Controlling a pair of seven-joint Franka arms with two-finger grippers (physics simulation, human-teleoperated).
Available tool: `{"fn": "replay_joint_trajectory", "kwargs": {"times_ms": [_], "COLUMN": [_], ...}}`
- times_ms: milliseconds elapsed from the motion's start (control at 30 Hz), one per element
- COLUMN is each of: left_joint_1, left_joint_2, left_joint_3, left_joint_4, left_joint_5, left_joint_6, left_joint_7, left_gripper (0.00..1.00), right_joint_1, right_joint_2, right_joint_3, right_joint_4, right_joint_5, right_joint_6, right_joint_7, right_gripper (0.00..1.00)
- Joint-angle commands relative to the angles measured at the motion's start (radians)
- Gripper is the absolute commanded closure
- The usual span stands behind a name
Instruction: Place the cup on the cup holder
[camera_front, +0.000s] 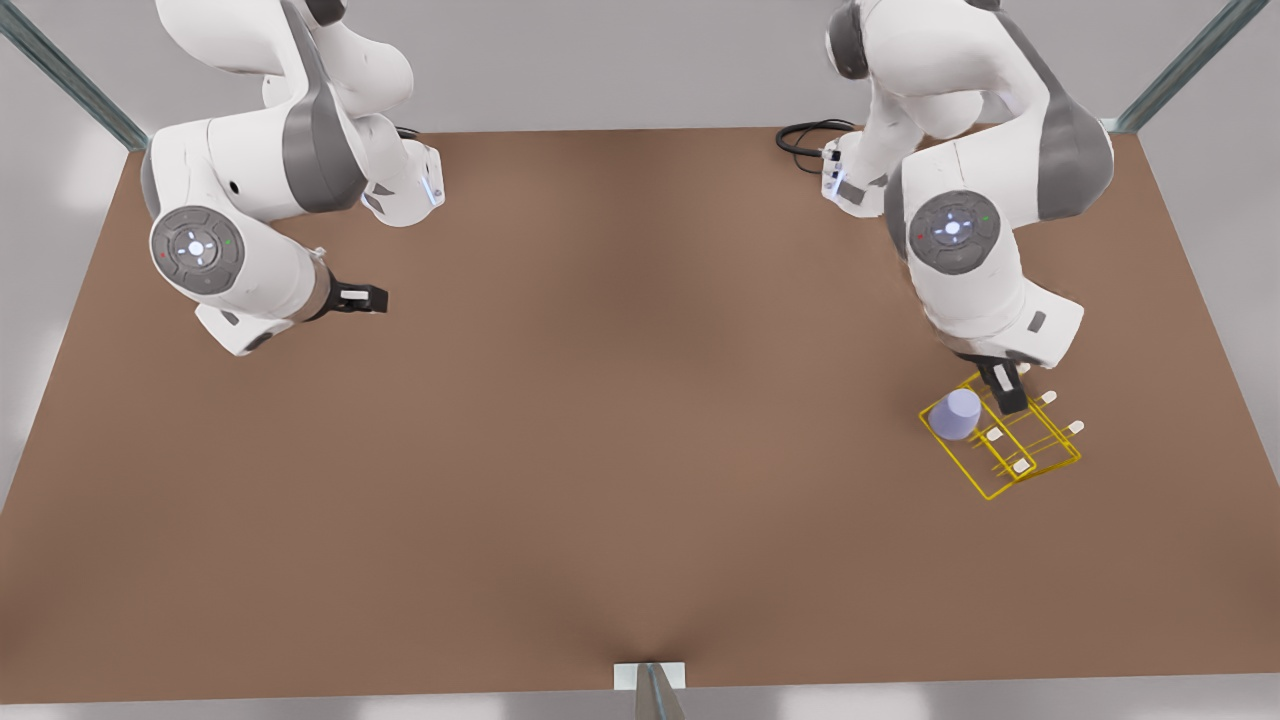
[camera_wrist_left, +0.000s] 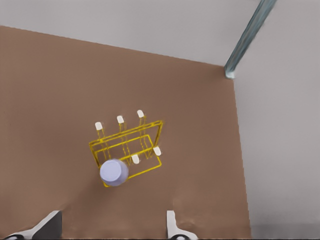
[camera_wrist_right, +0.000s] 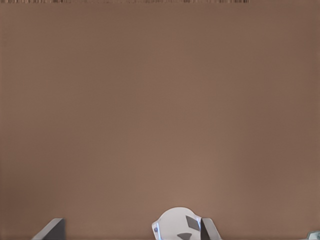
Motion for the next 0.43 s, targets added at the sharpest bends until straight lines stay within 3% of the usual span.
{"fn": "replay_joint_trajectory", "kwargs": {"times_ms": [0,33,67,100,133,233,400], "left_joint_1": [0.543,0.665,0.671,0.671,0.670,0.688,0.728], "left_joint_2": [-0.201,-0.257,-0.341,-0.363,-0.349,-0.145,-0.151], "left_joint_3": [-0.746,-0.846,-0.822,-0.809,-0.765,-0.765,-0.762], "left_joint_4": [-0.020,-0.069,-0.222,-0.250,-0.241,0.010,0.015], "left_joint_5": [0.134,0.073,0.036,0.017,-0.031,-0.086,-0.177], "left_joint_6": [-0.310,-0.198,-0.098,-0.098,-0.167,-0.432,-0.463], "left_joint_7": [1.631,1.527,1.527,1.528,1.531,1.536,1.539], "left_gripper": [0.00,0.00,0.00,0.00,0.00,0.00,0.00], "right_joint_1": [0.000,0.000,0.000,0.000,0.000,-0.001,-0.001], "right_joint_2": [-0.002,-0.002,-0.003,-0.002,-0.002,-0.002,-0.003], "right_joint_3": [0.000,0.000,0.000,0.000,0.000,0.000,0.000], "right_joint_4": [0.000,0.000,0.000,0.000,0.000,0.000,0.000], "right_joint_5": [-0.002,-0.002,-0.002,-0.002,-0.002,-0.001,-0.002], "right_joint_6": [0.000,0.000,0.000,0.000,0.000,0.000,0.000], "right_joint_7": [-0.007,-0.007,-0.007,-0.007,-0.007,-0.007,-0.007], "right_gripper": [0.00,0.00,0.00,0.00,0.00,0.00,0.00]}}
